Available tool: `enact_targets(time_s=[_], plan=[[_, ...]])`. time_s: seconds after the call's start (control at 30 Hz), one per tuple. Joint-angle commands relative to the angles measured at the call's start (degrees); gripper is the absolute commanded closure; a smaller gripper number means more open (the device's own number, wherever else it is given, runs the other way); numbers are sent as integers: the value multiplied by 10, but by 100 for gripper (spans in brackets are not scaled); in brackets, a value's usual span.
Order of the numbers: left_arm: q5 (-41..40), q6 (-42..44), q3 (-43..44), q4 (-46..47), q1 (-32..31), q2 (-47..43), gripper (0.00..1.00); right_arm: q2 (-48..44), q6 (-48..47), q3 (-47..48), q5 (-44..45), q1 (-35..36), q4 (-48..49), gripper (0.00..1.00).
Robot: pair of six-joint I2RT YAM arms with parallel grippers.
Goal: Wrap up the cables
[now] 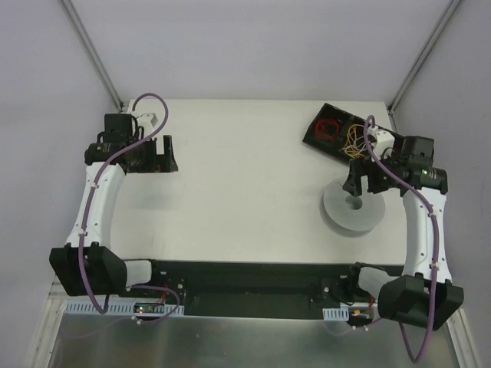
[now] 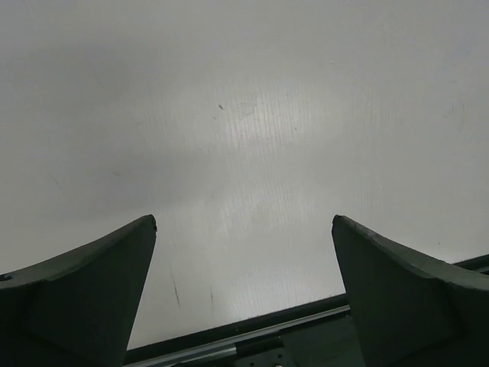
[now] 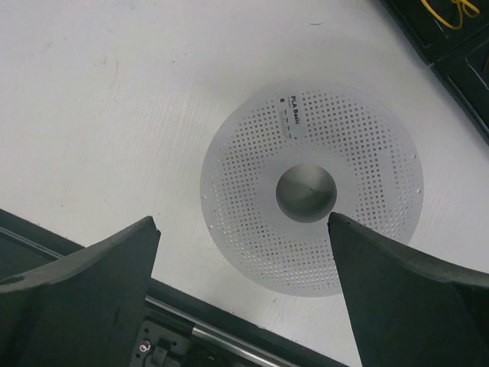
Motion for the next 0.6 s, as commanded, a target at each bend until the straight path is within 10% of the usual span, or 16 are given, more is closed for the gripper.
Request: enact_targets(time_s=[0.0,0.57], plan=[[40,26,49,16,2,-29,1,22,-37,41,19,33,-19,4],[119,79,72,0,-45,-40,1,178,-94,52,154,-61,-123,1]])
